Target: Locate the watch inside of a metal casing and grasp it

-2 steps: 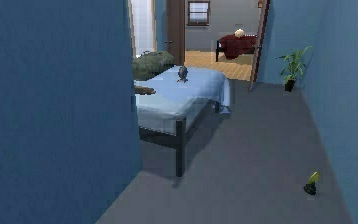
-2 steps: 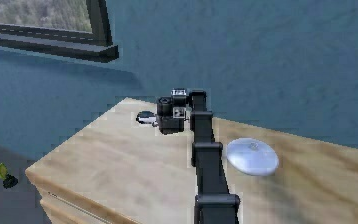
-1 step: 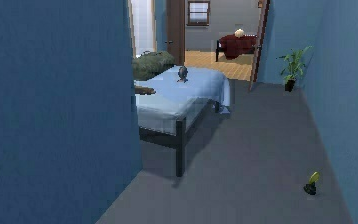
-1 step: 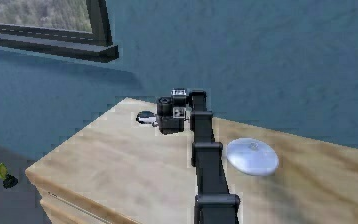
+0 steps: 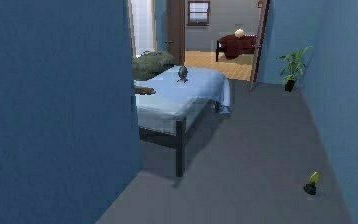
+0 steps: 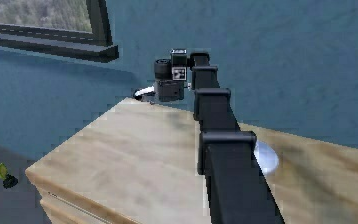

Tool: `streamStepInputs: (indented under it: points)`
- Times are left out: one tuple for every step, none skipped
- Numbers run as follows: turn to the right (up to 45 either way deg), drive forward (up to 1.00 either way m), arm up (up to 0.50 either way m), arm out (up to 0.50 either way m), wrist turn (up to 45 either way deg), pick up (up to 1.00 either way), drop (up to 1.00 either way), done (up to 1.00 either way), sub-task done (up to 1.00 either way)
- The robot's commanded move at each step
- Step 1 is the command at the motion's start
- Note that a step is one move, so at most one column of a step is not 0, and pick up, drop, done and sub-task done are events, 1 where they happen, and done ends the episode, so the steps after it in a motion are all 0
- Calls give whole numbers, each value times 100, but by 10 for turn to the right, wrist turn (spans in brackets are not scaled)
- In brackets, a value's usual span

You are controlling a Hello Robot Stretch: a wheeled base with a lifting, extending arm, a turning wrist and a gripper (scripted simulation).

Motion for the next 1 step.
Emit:
streamStepInputs:
  points:
    - [0,0,0,0,0,0,0,100,0]
